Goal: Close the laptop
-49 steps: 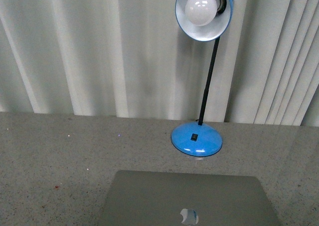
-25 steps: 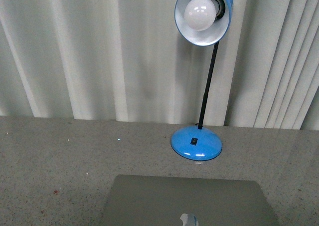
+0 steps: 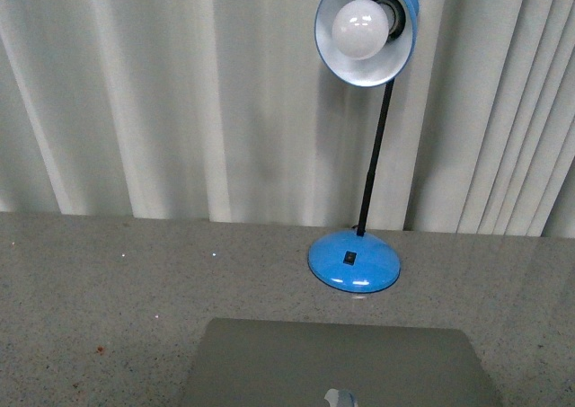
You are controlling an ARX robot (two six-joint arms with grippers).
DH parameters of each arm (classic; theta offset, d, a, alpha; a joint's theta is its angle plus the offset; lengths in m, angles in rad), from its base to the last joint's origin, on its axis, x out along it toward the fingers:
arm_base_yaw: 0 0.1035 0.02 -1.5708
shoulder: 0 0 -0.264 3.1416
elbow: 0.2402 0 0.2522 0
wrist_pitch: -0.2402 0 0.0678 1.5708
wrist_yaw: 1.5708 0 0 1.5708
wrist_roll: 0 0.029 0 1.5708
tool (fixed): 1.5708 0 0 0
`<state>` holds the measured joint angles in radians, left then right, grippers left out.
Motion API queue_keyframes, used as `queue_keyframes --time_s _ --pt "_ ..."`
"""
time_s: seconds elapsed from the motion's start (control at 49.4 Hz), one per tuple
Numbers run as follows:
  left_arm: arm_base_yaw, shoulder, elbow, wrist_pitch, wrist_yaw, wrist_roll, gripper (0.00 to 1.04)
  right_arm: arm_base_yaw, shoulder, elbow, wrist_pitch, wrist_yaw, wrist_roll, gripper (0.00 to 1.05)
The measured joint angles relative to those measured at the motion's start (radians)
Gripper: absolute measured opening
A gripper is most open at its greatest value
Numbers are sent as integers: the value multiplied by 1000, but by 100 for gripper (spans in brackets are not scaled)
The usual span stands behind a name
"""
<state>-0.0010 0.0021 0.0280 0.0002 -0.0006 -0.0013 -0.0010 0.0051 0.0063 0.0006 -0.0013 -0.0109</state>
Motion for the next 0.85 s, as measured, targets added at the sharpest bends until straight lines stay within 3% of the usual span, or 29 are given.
queue_keyframes --time_s 0.85 --pt "0 0 0 0 0 0 98 0 0 0 0 0 0 97"
